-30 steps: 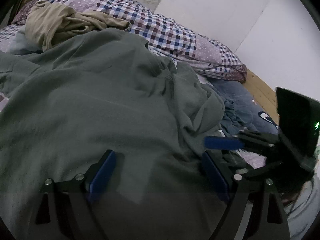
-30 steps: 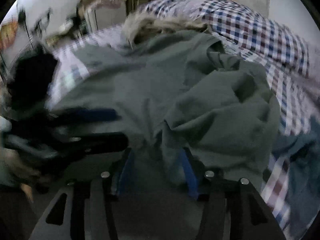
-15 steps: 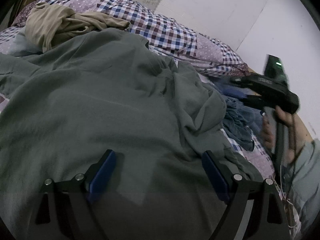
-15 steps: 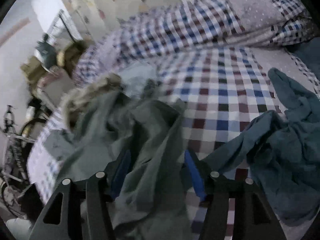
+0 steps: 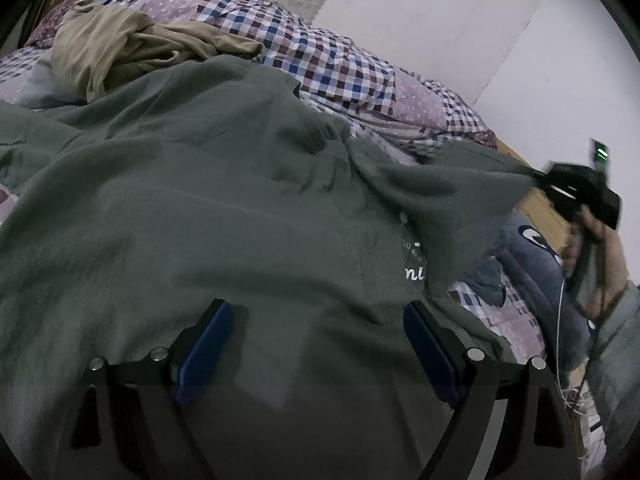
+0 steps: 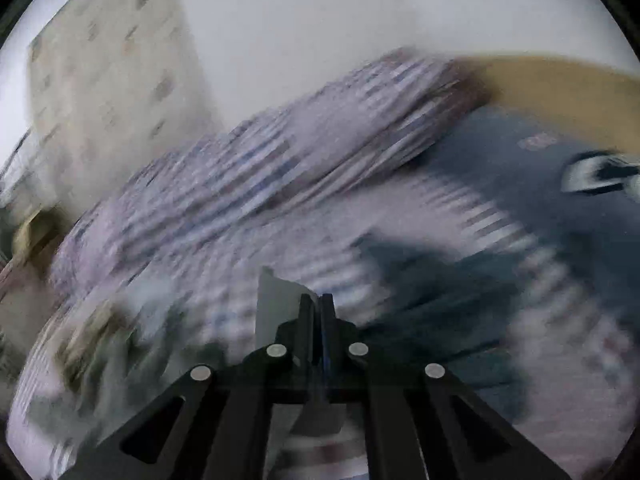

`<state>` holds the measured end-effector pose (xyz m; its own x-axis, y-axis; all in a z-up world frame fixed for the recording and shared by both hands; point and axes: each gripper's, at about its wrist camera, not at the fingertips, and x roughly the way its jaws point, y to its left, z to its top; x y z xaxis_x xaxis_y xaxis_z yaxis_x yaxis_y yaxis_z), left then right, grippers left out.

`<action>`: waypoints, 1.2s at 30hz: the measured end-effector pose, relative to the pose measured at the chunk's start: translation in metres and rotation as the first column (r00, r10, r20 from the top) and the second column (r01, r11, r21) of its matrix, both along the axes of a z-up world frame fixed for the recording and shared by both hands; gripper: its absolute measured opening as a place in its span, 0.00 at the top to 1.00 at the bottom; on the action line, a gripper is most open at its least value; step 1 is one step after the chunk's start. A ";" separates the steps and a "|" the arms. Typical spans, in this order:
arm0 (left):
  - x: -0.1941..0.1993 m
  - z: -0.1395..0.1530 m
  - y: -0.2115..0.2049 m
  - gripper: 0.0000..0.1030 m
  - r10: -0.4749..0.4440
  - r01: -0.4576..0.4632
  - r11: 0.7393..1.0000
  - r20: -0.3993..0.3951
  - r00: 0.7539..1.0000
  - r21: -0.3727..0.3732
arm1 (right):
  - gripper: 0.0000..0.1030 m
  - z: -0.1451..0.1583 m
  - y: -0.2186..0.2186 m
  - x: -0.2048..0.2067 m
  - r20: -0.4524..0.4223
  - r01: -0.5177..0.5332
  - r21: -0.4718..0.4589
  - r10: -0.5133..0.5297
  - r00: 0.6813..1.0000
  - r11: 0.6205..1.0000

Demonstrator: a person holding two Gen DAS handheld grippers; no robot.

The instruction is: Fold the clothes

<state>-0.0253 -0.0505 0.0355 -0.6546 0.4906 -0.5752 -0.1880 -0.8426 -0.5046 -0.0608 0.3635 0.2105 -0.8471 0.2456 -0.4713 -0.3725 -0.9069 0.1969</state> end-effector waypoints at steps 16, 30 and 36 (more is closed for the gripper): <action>0.000 0.002 0.003 0.12 0.003 -0.003 1.000 0.003 1.000 -0.015 | 0.46 -0.041 0.122 0.070 0.307 0.388 0.038 -0.380 0.873 0.921; 0.002 0.002 0.004 0.12 0.003 -0.003 0.999 0.000 1.000 -0.036 | 0.36 -0.116 0.205 0.055 0.279 0.146 -0.437 -0.021 0.960 0.887; 0.001 0.002 0.002 0.12 -0.001 0.001 0.999 -0.001 1.000 -0.032 | 0.83 -0.133 0.214 0.028 0.235 0.094 -0.532 0.039 0.971 0.842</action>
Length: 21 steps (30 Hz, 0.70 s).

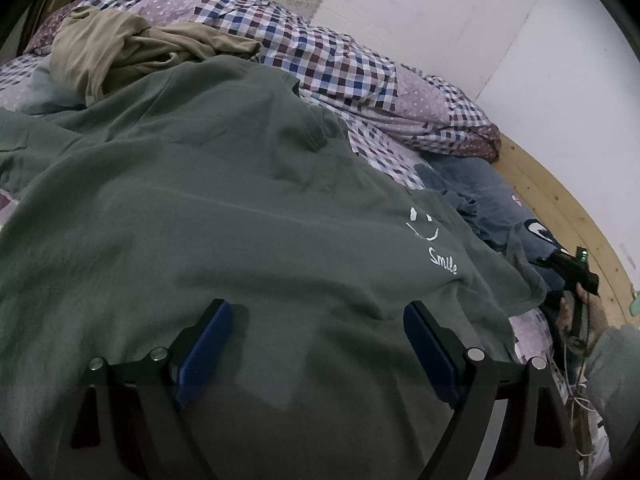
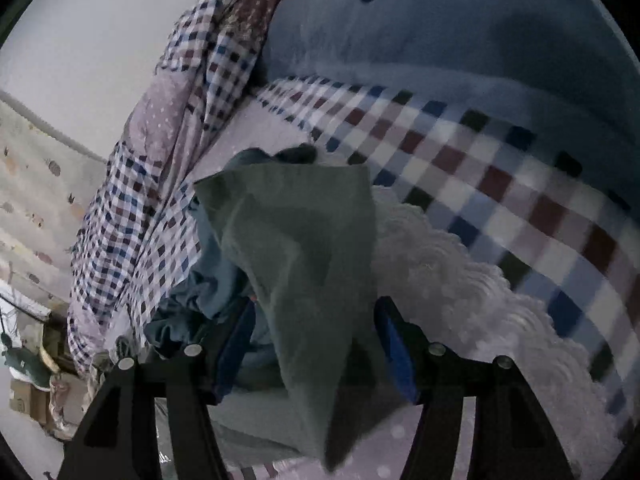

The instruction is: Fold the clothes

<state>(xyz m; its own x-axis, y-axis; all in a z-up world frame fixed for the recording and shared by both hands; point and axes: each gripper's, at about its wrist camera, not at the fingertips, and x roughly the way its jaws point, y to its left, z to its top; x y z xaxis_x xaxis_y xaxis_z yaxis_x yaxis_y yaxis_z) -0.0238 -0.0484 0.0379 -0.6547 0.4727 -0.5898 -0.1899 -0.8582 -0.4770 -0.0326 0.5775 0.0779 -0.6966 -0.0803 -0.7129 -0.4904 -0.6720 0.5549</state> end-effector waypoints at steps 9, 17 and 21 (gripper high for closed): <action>0.000 -0.001 0.000 0.12 -0.001 0.001 1.000 -0.003 1.000 -0.004 | 0.95 0.020 0.011 0.119 0.034 0.396 0.287 -0.422 0.906 0.872; -0.001 0.000 -0.001 0.12 -0.003 0.003 1.000 -0.005 1.000 -0.002 | 0.65 -0.019 0.009 0.155 0.212 0.323 0.248 -0.376 0.902 0.913; 0.000 0.000 0.000 0.12 -0.003 0.003 1.000 -0.005 1.000 -0.003 | 0.56 -0.003 0.012 0.167 0.196 0.288 0.317 -0.359 0.912 0.904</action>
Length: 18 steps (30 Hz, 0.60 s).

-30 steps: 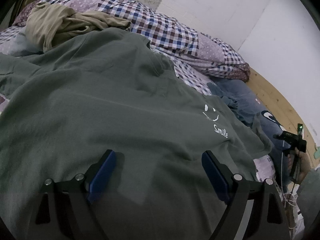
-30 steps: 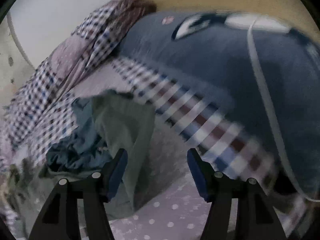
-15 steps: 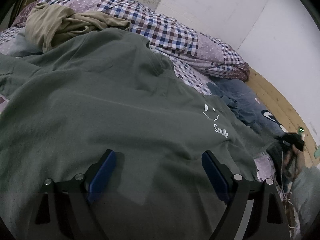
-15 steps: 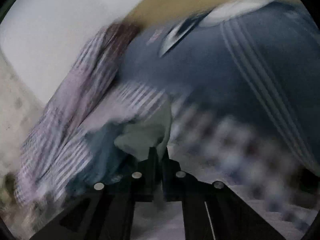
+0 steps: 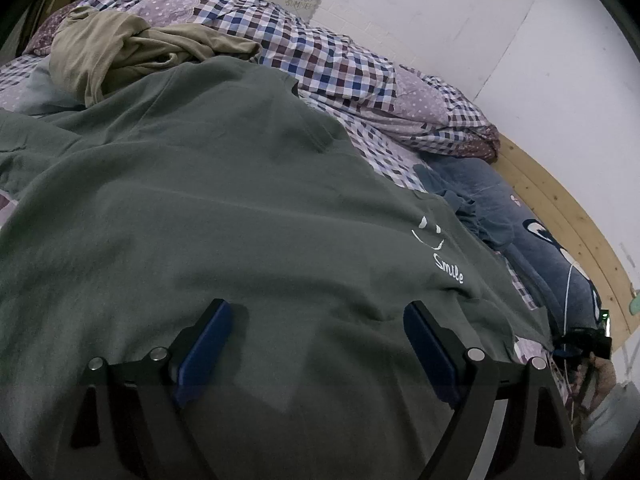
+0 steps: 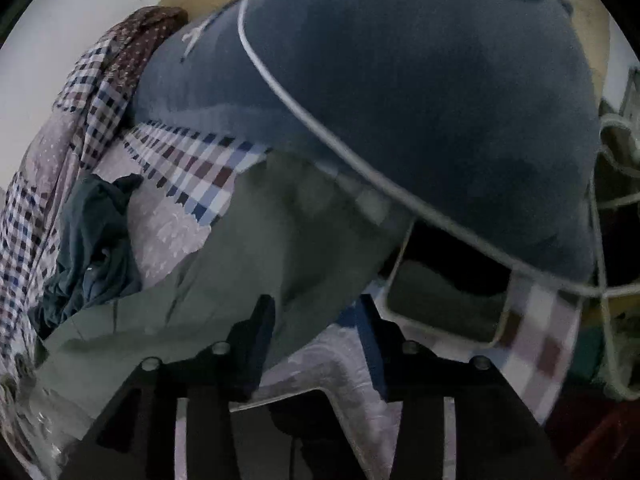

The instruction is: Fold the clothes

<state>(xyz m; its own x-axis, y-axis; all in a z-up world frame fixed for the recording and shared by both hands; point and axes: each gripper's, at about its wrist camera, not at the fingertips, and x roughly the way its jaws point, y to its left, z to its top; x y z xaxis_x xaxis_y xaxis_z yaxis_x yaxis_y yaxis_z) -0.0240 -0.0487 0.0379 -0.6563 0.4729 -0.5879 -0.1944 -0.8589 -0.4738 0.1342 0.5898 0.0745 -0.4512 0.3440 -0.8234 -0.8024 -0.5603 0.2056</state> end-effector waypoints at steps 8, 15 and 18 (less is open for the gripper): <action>0.000 0.001 0.001 0.12 -0.001 0.001 1.000 0.000 1.000 -0.003 | 0.54 0.028 0.001 -0.072 0.151 -0.272 0.158 0.249 0.957 0.949; 0.000 0.002 0.000 0.12 -0.001 0.001 1.000 0.001 1.000 -0.009 | 0.92 -0.007 0.035 -0.130 0.274 -0.230 0.113 0.192 0.942 0.967; 0.001 0.002 -0.001 0.12 -0.002 0.002 1.000 0.002 1.000 -0.012 | 0.99 0.009 0.035 -0.132 0.282 -0.182 0.244 0.110 0.953 0.953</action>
<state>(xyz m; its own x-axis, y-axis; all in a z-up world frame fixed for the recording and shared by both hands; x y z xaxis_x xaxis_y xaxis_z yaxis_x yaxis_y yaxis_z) -0.0226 -0.0495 0.0400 -0.6542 0.4670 -0.5949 -0.1947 -0.8640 -0.4643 0.0019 0.6250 0.0831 -0.2936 0.5120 -0.8072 -0.7127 -0.6800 -0.1722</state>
